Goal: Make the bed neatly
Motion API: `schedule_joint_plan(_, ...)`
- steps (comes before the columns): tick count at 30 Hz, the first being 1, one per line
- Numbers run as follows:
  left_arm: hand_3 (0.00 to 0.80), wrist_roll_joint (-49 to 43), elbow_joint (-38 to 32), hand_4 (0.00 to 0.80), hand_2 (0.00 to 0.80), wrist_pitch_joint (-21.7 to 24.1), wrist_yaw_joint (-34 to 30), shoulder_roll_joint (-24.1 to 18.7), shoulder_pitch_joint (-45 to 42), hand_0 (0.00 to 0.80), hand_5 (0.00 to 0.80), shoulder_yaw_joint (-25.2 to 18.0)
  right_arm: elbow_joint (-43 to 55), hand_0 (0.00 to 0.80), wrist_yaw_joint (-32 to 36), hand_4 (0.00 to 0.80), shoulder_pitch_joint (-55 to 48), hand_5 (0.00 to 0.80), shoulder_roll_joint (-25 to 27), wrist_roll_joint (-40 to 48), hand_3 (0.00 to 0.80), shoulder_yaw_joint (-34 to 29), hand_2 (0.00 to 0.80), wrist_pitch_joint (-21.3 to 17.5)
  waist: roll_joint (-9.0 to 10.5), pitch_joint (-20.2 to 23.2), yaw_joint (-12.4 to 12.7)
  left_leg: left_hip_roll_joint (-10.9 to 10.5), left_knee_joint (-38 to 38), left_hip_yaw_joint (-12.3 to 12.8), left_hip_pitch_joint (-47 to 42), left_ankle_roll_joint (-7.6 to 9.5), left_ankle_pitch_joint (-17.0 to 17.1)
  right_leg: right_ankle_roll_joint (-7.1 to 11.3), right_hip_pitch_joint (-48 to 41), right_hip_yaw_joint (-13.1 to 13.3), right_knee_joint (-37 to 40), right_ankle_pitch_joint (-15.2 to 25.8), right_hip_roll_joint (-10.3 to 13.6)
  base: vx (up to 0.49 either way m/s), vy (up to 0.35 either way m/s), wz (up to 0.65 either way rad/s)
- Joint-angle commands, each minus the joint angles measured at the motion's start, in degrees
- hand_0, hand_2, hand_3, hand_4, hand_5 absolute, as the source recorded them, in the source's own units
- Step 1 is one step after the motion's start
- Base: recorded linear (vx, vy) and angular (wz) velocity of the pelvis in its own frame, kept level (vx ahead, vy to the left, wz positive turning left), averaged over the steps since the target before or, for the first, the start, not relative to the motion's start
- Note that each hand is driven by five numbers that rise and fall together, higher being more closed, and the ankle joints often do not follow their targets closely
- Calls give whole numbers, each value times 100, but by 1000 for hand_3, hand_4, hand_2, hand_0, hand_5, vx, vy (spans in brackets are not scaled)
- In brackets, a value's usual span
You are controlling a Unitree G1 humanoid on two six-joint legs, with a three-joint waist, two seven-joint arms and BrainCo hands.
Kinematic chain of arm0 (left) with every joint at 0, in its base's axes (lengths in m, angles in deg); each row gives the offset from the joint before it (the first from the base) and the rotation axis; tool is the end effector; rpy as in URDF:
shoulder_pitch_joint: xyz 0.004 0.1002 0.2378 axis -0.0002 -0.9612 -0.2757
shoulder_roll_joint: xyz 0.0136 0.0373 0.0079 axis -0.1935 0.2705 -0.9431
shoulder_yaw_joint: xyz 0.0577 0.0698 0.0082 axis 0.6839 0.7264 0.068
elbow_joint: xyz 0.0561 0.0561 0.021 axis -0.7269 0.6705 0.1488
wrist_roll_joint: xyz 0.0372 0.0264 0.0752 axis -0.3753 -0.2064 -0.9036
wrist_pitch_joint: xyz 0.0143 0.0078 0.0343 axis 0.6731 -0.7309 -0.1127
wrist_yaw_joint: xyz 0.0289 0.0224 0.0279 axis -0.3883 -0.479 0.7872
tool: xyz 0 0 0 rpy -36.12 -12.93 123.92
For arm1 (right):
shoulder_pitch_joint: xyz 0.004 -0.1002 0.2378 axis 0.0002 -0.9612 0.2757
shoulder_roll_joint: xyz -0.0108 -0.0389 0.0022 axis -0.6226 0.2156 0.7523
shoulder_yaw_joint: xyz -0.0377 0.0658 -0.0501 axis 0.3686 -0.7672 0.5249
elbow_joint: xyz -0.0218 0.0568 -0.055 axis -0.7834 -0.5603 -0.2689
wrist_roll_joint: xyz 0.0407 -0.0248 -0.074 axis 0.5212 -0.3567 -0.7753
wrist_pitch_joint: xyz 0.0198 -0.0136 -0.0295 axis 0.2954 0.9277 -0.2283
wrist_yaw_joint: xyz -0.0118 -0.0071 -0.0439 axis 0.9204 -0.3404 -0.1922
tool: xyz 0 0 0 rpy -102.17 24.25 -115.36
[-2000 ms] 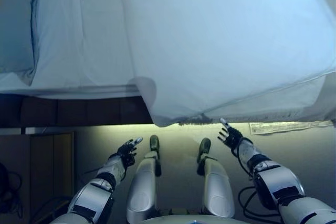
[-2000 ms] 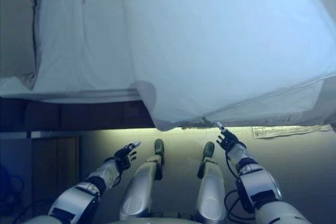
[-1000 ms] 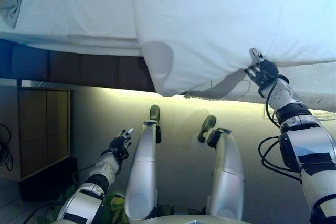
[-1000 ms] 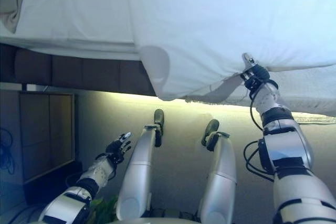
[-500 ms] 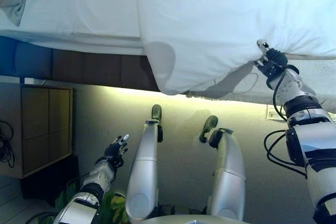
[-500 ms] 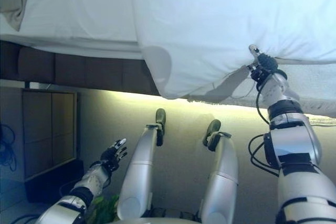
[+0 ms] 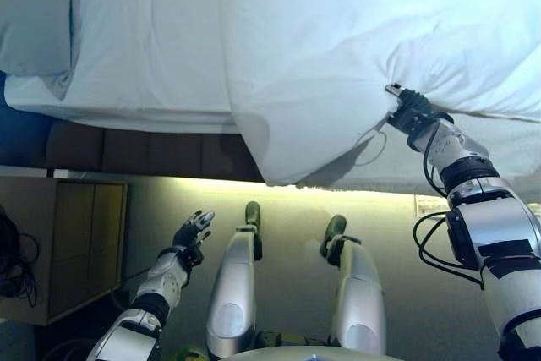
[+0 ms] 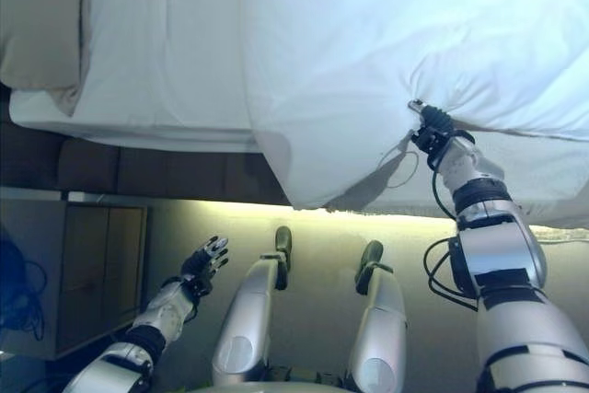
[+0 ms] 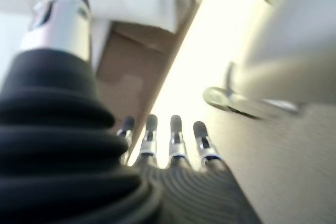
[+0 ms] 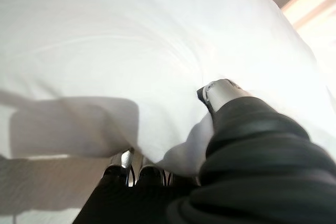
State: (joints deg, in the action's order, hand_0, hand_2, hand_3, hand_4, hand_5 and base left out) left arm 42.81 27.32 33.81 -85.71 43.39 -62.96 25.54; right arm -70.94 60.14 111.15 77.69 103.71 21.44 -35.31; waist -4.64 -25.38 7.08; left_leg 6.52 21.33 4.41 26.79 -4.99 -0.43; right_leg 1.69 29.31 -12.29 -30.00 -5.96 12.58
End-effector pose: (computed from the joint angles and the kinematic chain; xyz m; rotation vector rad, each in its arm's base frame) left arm 0.1957 0.2131 -0.0299 -0.3606 0.5653 0.1084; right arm 0.3291 -0.2431 0.1571 0.4522 0.2365 -0.0319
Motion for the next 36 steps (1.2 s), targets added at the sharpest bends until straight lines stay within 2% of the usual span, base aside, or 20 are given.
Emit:
schedule_joint_plan(1, 0, -379, 141, 0, 0, 177, 259, -105, -55, 0, 0, 312, 285, 800, 476, 800, -188, 800, -308, -103, 800, 70, 800, -25, 241, 701, 96, 53, -61, 120, -286, 73, -185, 312, -608, 6, 1034, 425, 182, 100, -26, 2)
schedule_joint_plan(2, 0, -433, 125, 0, 0, 137, 308, -167, -2, 0, 0, 289, 285, 800, 472, 800, -229, 800, -339, -124, 800, 111, 800, -12, 249, 751, 98, 63, -182, 123, -431, 54, -156, 328, -770, -20, 1169, 451, 181, 0, 0, 0)
schedule_joint_plan(3, 0, -500, 93, 0, 0, 104, 363, -217, 38, 0, 0, 271, 298, 800, 462, 800, -254, 800, -358, -141, 800, 135, 800, 1, 261, 768, 95, 53, -298, 157, -480, 84, 16, 284, -853, -78, 1324, 613, 189, 12, -30, 3)
schedule_joint_plan(9, 0, -802, -210, 0, 0, -281, 608, -561, 146, 0, 0, 142, 430, 800, 467, 800, -586, 800, -504, -240, 800, 249, 800, 210, 277, 1042, 82, 60, -889, 195, -1180, 38, 161, 352, -1588, -151, 1897, 737, 139, 98, -24, 3)
schedule_joint_plan(12, 0, -741, -311, 0, 0, -469, 614, -587, 252, 0, 0, 122, 505, 800, 470, 800, -727, 800, -599, -223, 800, 290, 800, 326, 294, 1159, 72, 67, -1104, 205, -1428, 18, 208, 371, -1875, -186, 2107, 765, 112, 97, -19, 0)
schedule_joint_plan(20, 0, -46, -438, 0, 0, -823, 236, -104, 334, 0, 0, 294, 705, 800, 220, 800, -853, 800, -901, -90, 800, 311, 800, 454, 333, 1427, 102, 90, -1578, 158, -2000, -4, 286, 383, -2524, -280, 2509, 773, 32, 121, -4, 0)
schedule_joint_plan(27, 0, 1176, -585, 0, 0, -1037, 126, 316, 656, 0, 0, 522, 706, 800, -81, 800, -571, 800, -1088, 315, 800, 323, 800, 280, 408, 1350, 132, 136, -1590, 43, -2005, -19, 290, 365, -2531, -320, 2419, 704, -22, 24, -33, 8)
schedule_joint_plan(31, 0, 1833, -577, 0, 0, -1255, 107, 536, 1058, 0, 0, 704, 755, 800, -210, 800, -299, 800, -1261, 515, 800, 467, 800, 138, 544, 1210, 114, 159, -1653, -11, -1939, -15, 327, 359, -2430, -290, 2408, 731, -84, -58, -86, 1)
schedule_joint_plan(33, 0, 2454, -463, 0, 0, -1723, -8, 642, 1325, 0, 0, 793, 787, 800, -280, 800, -119, 800, -1346, 631, 800, 572, 800, 39, 621, 1111, 75, 190, -1688, -18, -1857, -19, 364, 354, -2329, -266, 2411, 765, -128, -111, -105, -3)
schedule_joint_plan(36, 0, 2961, -127, 0, 0, -2104, 57, 775, 1592, 0, 0, 848, 728, 800, -275, 800, 98, 800, -1412, 692, 800, 660, 800, -48, 684, 1014, 6, 229, -1741, 1, -1777, -25, 402, 349, -2208, -240, 2418, 803, -175, -99, -69, -2)
